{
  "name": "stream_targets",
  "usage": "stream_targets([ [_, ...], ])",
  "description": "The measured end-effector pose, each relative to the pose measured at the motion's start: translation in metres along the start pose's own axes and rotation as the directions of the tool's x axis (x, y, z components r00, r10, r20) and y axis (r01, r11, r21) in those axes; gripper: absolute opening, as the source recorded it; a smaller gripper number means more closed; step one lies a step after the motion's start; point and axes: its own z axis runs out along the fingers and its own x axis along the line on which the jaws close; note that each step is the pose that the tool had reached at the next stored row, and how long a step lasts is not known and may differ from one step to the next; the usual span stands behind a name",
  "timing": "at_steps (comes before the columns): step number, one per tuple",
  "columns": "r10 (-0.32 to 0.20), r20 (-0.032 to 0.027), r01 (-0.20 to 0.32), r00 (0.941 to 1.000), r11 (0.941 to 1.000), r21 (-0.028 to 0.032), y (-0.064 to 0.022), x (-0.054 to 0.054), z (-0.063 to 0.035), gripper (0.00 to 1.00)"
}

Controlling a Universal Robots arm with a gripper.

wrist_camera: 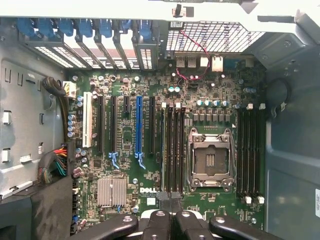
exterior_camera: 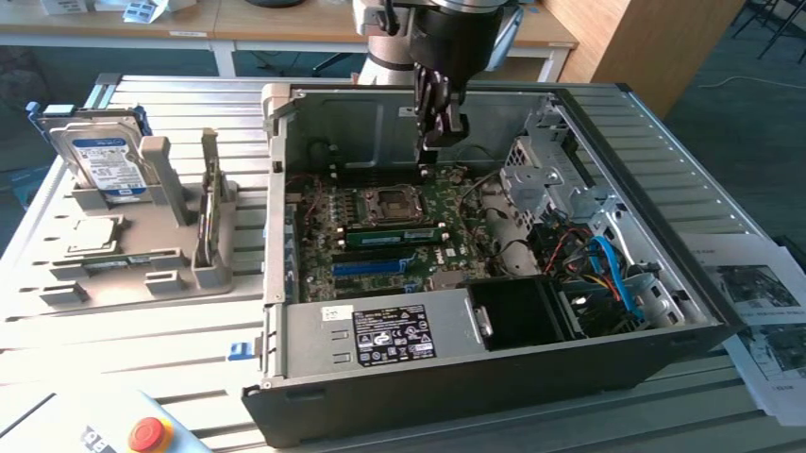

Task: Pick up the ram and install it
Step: 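Press down the ram until it locks into place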

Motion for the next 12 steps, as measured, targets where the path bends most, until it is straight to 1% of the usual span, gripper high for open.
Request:
stream_targets([
  [12,0.000,0.0000,0.000,1.0000,1.0000,0.0000,0.0000,0.0000,0.0000,0.10],
])
